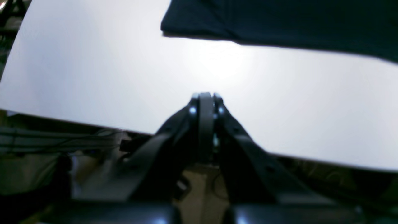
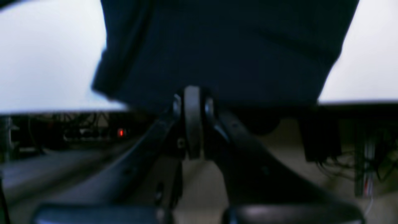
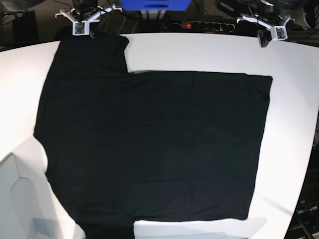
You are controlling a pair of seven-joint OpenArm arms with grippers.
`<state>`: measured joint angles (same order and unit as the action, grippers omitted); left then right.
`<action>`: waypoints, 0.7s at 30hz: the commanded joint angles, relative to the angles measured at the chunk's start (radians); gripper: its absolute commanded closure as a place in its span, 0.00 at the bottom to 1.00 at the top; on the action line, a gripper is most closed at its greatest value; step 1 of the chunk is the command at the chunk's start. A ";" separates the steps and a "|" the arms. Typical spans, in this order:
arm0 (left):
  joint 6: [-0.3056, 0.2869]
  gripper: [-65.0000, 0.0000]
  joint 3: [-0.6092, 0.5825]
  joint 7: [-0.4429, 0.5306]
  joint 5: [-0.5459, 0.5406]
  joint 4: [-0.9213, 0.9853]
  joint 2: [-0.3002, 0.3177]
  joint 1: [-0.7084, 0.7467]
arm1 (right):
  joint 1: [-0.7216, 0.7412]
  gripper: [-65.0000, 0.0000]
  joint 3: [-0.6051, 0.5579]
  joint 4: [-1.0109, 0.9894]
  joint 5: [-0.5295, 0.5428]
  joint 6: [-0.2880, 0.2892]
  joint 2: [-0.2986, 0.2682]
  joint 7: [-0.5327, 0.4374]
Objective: Fold the T-shirt properly
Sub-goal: 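Lower both grippers onto the shirt's shoulder corners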
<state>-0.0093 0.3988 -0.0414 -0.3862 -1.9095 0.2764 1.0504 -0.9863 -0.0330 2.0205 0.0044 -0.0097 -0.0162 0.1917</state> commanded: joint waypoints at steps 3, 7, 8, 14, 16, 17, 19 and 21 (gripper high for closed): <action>0.004 0.99 0.018 0.031 0.002 -0.020 -0.009 -0.029 | 0.033 1.00 0.005 0.015 -0.002 0.015 0.000 -0.022; 0.004 0.95 0.019 0.031 0.002 -0.020 -0.012 -0.049 | 0.059 1.00 0.005 0.016 -0.002 0.015 -0.003 -0.022; 0.004 0.91 0.019 0.031 0.000 -0.020 -0.012 -0.057 | 0.059 1.00 0.005 0.016 -0.002 0.015 -0.005 -0.022; 0.004 0.60 0.021 0.033 0.000 -0.020 -0.013 -0.094 | 0.059 0.94 0.006 0.016 -0.004 0.015 -0.021 -0.022; 0.004 0.61 0.021 0.033 0.000 -0.018 -0.013 -0.114 | 0.073 0.84 0.006 0.018 -0.004 0.015 -0.029 -0.024; 0.004 0.61 0.021 0.033 0.000 -0.015 -0.010 -0.123 | 0.082 0.79 0.006 0.018 -0.004 0.015 -0.032 -0.022; 0.004 0.59 0.021 0.033 0.000 -0.011 -0.012 -0.138 | 0.094 0.70 0.006 0.016 -0.004 0.015 -0.043 -0.022; 0.006 0.54 0.021 0.033 0.000 -0.008 -0.013 -0.157 | 0.111 0.63 0.006 0.018 -0.004 0.015 -0.047 -0.022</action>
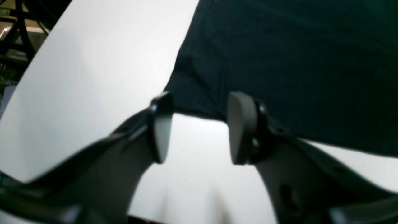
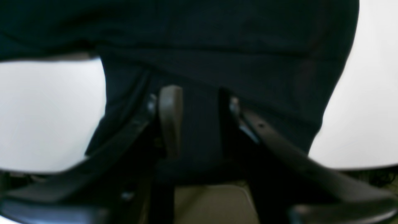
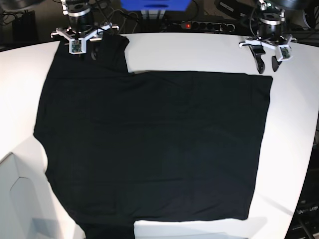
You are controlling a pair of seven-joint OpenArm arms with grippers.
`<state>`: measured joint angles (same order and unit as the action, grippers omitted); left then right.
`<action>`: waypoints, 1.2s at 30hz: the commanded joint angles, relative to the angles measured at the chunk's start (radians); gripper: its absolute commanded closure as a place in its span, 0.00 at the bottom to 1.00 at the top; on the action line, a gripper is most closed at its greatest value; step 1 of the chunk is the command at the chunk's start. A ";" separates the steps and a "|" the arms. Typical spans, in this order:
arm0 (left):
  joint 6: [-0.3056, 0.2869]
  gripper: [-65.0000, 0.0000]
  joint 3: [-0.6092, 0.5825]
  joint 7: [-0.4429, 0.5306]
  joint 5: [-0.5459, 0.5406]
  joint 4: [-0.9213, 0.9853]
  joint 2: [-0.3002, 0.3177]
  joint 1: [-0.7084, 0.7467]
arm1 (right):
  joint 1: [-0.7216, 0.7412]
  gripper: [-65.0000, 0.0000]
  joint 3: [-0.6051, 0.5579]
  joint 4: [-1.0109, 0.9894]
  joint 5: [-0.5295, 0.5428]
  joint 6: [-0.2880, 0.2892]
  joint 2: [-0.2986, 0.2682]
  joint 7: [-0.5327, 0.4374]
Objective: Fold the T-shirt properly
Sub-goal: 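Lower both grippers onto the shirt's shoulder corners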
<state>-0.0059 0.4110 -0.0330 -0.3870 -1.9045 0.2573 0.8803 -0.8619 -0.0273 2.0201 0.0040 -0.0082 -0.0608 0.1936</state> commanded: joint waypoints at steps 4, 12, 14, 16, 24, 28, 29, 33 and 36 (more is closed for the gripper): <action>0.002 0.43 0.009 0.023 0.001 -0.013 0.007 -0.028 | 0.011 0.59 0.000 0.017 -0.003 0.014 -0.004 -0.024; 0.001 0.40 0.010 0.023 0.001 0.185 0.014 -0.181 | 0.037 0.59 0.014 0.015 -0.003 0.014 -0.004 -0.027; 0.001 0.40 0.010 0.023 0.001 0.239 0.015 -0.218 | 0.040 0.58 0.027 0.015 -0.003 0.014 -0.004 -0.029; 0.001 0.40 0.010 0.023 0.001 0.287 0.015 -0.250 | 0.040 0.58 0.045 0.015 -0.003 0.014 -0.004 -0.029; -0.001 0.40 0.001 0.023 0.001 0.409 0.014 -0.329 | 0.056 0.58 0.088 0.012 -0.003 0.014 -0.004 -0.027; -0.001 0.40 -0.001 0.023 -0.002 0.445 0.007 -0.353 | 0.056 0.58 0.102 0.012 -0.003 0.014 -0.004 -0.027; -0.001 0.40 -0.001 0.023 -0.016 0.452 0.007 -0.358 | 0.056 0.58 0.102 0.012 -0.003 0.014 -0.004 -0.027; -0.001 0.41 -0.002 0.014 -0.105 0.488 0.017 -0.362 | 0.056 0.58 0.111 0.012 -0.003 0.014 -0.004 -0.029; -0.001 0.46 -0.002 -0.063 -0.149 0.504 0.037 -0.370 | 0.056 0.58 0.129 0.012 -0.003 0.014 -0.004 -0.029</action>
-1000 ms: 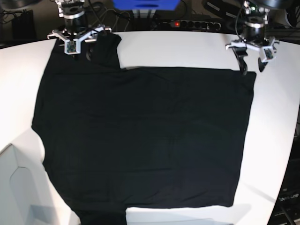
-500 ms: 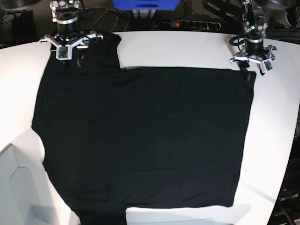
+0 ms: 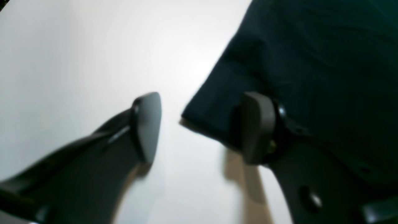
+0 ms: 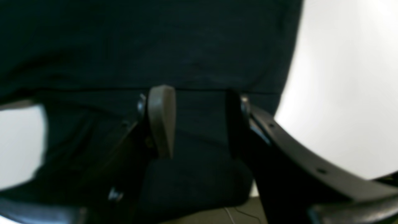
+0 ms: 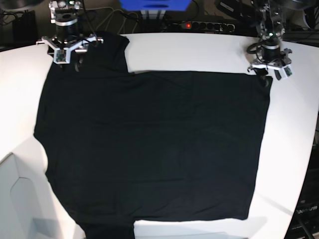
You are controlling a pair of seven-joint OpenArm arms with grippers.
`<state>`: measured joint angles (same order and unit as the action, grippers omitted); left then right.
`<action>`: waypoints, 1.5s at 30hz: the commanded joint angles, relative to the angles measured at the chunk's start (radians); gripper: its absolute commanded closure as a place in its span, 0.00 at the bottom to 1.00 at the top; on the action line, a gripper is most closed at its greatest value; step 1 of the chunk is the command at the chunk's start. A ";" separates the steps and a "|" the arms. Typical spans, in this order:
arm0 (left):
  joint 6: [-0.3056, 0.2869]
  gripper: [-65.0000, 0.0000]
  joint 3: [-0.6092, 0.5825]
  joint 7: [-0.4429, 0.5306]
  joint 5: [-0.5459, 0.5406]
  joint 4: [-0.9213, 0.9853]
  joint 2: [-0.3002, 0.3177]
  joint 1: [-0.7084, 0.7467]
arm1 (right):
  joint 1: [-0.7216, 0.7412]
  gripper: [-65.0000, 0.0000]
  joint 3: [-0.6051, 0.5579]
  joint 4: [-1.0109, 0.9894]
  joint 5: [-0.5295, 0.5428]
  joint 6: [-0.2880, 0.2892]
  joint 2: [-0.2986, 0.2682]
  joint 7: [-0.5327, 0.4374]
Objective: Fold the T-shirt properly
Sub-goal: 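Lower both grippers onto the shirt's shoulder corners, then close both grippers on the shoulder corners of the black shirt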
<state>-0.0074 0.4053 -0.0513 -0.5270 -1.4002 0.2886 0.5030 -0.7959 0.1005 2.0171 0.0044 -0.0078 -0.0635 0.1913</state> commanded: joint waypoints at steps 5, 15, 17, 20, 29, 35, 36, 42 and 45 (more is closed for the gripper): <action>0.001 0.67 0.004 -0.068 -0.031 0.003 0.005 -0.014 | -0.010 0.58 0.049 0.015 -0.004 0.013 -0.002 -0.026; -0.099 0.91 0.004 -0.069 -0.026 0.002 -0.001 -0.014 | -0.012 0.44 0.158 0.014 -0.004 0.013 0.004 -0.023; -0.098 1.00 0.004 -0.071 -0.026 0.002 -0.001 -0.011 | -0.012 0.40 0.180 0.014 -0.004 0.013 0.004 -0.022; -0.096 1.00 0.007 -0.071 -0.032 -0.008 -0.002 -0.008 | 0.003 0.36 0.203 0.011 -0.004 0.013 0.004 -0.020; -0.096 1.00 0.013 -0.071 -0.028 -0.087 0.001 0.038 | 0.077 0.35 0.222 -0.121 -0.004 0.015 0.000 -0.020; -0.096 1.00 0.013 -0.071 -0.025 -0.087 0.001 0.039 | 0.108 0.35 0.222 -0.187 0.001 0.061 0.004 -0.020; -0.096 1.00 0.013 -0.071 -0.025 -0.086 0.001 0.044 | 0.109 0.35 0.224 -0.189 0.001 0.095 0.008 -0.020; -0.096 1.00 0.013 -0.071 -0.025 -0.087 0.005 0.046 | 0.148 0.35 0.264 -0.197 0.001 0.139 0.069 -0.020; -0.096 1.00 0.013 -0.071 -0.025 -0.087 0.005 0.046 | 0.169 0.35 0.293 -0.210 0.001 0.177 0.089 -0.011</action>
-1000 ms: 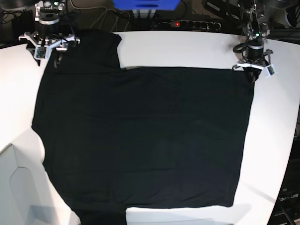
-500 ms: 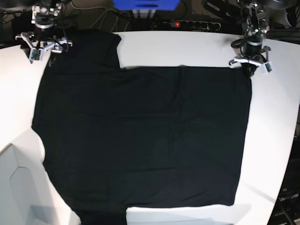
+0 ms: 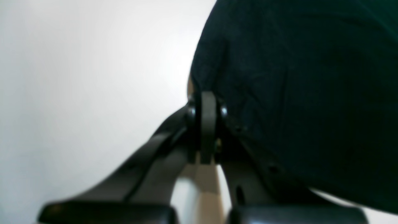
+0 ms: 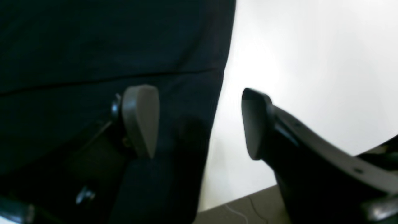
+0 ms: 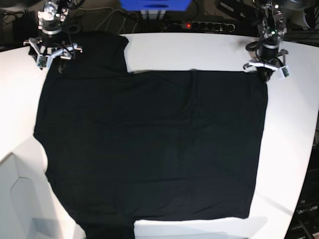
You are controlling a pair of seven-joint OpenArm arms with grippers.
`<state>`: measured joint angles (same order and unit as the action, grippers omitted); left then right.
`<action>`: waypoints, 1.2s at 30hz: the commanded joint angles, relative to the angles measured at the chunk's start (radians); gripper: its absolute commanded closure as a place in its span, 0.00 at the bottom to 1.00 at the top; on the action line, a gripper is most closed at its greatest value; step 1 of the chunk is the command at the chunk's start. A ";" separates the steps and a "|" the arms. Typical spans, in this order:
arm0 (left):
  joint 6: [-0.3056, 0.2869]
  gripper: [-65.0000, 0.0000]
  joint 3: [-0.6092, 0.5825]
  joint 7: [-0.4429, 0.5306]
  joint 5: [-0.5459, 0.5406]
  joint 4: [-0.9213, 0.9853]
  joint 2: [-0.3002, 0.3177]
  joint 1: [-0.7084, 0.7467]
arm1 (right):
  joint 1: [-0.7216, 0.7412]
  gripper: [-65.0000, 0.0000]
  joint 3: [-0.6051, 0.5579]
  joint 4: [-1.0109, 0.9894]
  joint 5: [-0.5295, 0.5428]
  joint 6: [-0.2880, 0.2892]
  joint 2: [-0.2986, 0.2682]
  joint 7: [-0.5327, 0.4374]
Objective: Fold the T-shirt properly
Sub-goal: 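Close both grippers on the shoulder corners of the black shirt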
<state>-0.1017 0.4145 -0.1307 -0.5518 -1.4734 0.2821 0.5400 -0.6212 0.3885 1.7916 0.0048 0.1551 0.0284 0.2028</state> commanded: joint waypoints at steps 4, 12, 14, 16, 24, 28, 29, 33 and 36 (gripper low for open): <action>-0.002 1.00 0.004 0.009 0.000 -0.014 0.012 0.010 | 0.028 0.35 0.050 0.012 0.002 0.100 0.044 0.056; -0.002 1.00 0.004 0.009 0.000 -0.016 0.012 0.015 | 0.106 0.35 0.162 0.007 0.002 0.243 0.103 0.186; -0.002 1.00 0.004 0.009 0.000 -0.017 0.012 0.015 | 0.114 0.35 0.172 0.007 0.002 0.251 0.103 0.206; -0.002 1.00 0.004 0.009 0.000 -0.017 0.012 0.015 | 0.116 0.35 0.183 0.007 0.002 0.262 0.103 0.220; -0.002 1.00 0.004 0.009 0.000 -0.017 0.012 0.013 | 0.108 0.36 0.181 0.006 0.002 0.291 0.104 0.221; -0.002 1.00 0.004 0.009 0.000 -0.020 0.012 0.013 | 0.105 0.44 0.181 -0.017 0.002 0.291 0.106 0.221; -0.002 1.00 0.004 0.009 0.000 -0.020 0.012 0.013 | 0.106 0.49 0.181 -0.029 0.002 0.291 0.104 0.221; -0.002 1.00 0.004 0.009 0.000 -0.020 0.012 0.013 | 0.108 0.72 0.181 -0.069 0.002 0.291 0.100 0.221; -0.002 1.00 0.004 0.009 0.000 -0.020 0.012 0.013 | 0.106 0.89 0.181 -0.071 0.002 0.291 0.100 0.221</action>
<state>-0.1017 0.4145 -0.1314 -0.5518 -1.4776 0.2821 0.5457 -0.5018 0.5694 1.7248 0.0238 0.4232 0.1276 0.3656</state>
